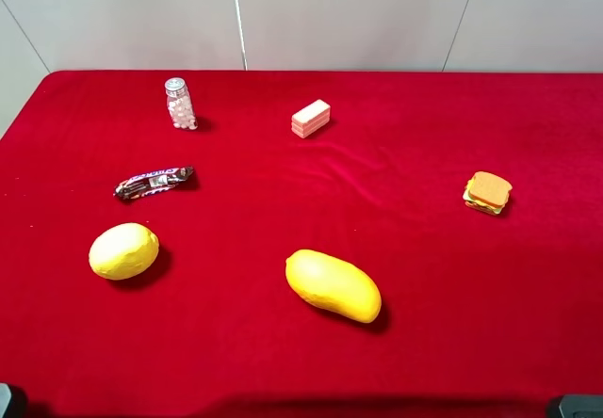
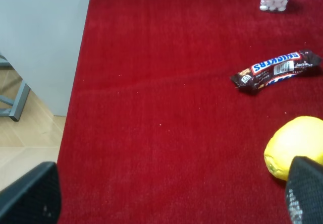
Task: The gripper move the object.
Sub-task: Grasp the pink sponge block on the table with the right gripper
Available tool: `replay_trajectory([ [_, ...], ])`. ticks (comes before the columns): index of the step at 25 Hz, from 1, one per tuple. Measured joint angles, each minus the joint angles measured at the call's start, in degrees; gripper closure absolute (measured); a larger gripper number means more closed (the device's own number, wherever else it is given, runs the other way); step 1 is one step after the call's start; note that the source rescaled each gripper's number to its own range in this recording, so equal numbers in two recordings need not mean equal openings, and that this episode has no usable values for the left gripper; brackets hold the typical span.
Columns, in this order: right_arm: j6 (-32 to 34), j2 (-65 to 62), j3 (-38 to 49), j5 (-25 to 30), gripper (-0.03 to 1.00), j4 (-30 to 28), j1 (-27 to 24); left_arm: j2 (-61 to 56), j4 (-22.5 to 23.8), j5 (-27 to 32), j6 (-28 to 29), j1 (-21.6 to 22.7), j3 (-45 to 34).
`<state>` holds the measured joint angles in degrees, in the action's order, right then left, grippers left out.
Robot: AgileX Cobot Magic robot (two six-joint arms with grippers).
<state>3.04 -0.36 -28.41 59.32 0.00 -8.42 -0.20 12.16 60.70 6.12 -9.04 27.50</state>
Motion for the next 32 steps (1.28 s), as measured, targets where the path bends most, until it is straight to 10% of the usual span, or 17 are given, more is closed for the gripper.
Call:
replay_trajectory([
  [32, 0.0, 0.0, 0.0, -0.1, -0.03, 0.0, 0.0, 0.0, 0.0, 0.0, 0.0, 0.0, 0.0],
])
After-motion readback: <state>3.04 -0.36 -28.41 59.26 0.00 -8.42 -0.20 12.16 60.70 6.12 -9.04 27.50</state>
